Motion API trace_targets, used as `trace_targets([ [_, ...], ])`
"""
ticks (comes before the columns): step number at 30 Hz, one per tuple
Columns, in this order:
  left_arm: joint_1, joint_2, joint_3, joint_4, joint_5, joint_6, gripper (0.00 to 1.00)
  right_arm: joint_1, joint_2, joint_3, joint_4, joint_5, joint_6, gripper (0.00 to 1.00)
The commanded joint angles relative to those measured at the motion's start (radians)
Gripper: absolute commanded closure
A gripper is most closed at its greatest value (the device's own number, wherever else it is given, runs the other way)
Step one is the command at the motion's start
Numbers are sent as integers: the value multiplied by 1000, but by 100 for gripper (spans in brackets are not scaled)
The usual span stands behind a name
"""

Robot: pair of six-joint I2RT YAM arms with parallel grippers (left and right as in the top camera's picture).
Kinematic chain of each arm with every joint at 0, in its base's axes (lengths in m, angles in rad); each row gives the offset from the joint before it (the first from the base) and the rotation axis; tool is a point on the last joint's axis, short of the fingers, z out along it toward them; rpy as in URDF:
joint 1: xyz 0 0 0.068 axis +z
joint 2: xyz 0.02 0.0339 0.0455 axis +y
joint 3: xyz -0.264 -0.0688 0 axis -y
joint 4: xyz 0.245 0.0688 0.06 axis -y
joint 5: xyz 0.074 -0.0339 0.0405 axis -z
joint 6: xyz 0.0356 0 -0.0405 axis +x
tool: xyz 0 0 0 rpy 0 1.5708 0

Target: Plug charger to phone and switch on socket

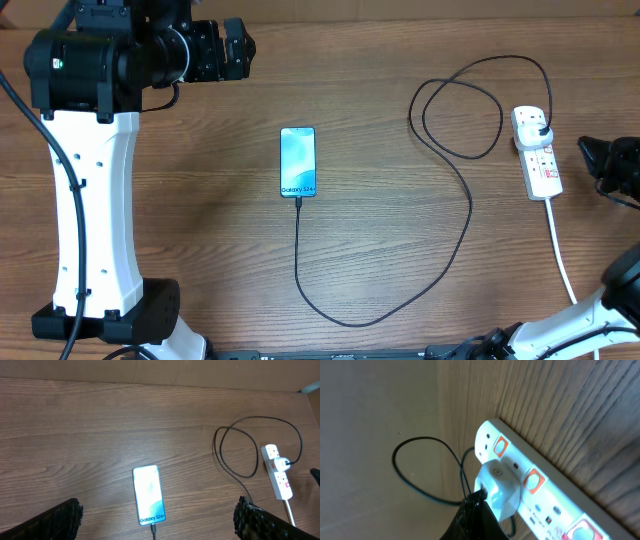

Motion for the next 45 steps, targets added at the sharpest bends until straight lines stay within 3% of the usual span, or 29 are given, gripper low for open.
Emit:
trace_targets([
  [1,-10,-10,-3,3,8,1,0,8,47,22,35,-28,20,96],
  [11,-10,-10,-3,3,8,1,0,37,126,22,93,-9,12,96],
  [22,-10,-10,-3,3,8,1,0,93,129,21,87,103,-14,96],
  [45,-10,-10,-3,3,8,2,0,116,146,-5,93,117,-40,96],
])
